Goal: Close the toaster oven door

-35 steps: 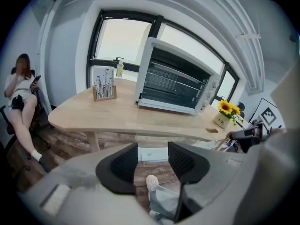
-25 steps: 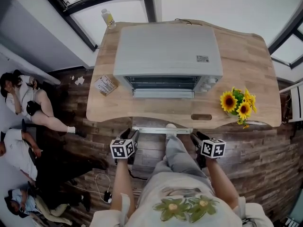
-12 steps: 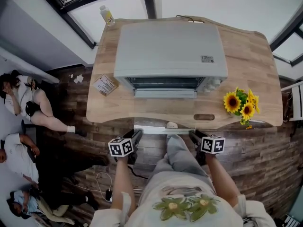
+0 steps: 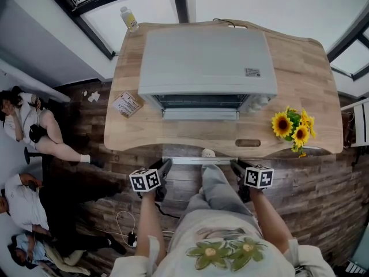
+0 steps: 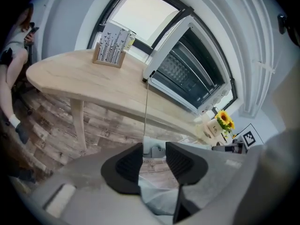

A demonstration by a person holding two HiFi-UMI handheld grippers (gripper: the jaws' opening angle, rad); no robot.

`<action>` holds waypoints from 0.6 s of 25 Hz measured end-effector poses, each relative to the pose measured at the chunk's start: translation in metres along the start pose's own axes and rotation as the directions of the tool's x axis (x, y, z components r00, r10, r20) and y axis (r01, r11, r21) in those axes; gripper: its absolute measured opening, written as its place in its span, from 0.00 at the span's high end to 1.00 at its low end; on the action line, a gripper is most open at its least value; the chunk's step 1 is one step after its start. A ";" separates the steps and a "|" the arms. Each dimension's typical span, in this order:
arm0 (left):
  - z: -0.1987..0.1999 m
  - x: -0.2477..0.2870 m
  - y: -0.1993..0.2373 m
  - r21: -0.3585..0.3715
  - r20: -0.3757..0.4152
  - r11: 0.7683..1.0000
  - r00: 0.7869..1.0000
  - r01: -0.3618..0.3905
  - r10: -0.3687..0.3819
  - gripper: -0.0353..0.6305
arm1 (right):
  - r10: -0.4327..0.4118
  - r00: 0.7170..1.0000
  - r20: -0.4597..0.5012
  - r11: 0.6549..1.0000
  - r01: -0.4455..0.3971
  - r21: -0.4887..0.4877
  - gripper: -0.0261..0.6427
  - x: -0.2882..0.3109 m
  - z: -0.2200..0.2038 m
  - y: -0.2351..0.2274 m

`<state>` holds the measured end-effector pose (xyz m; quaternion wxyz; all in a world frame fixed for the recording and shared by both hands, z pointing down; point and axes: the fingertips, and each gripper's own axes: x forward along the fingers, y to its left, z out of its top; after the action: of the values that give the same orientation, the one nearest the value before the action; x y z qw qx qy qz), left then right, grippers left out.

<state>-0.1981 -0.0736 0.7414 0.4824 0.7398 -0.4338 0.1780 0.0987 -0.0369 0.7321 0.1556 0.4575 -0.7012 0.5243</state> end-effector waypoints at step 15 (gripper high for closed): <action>0.019 -0.029 -0.021 0.006 0.073 1.000 0.997 -0.007 0.006 0.71 | 0.039 0.996 0.075 0.999 -0.039 0.007 0.79 -0.029 0.014 0.021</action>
<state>-0.2004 -0.0733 0.7009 0.4633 0.7459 -0.4531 0.1537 0.1012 -0.0348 0.6937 0.1172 0.4637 -0.7130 0.5128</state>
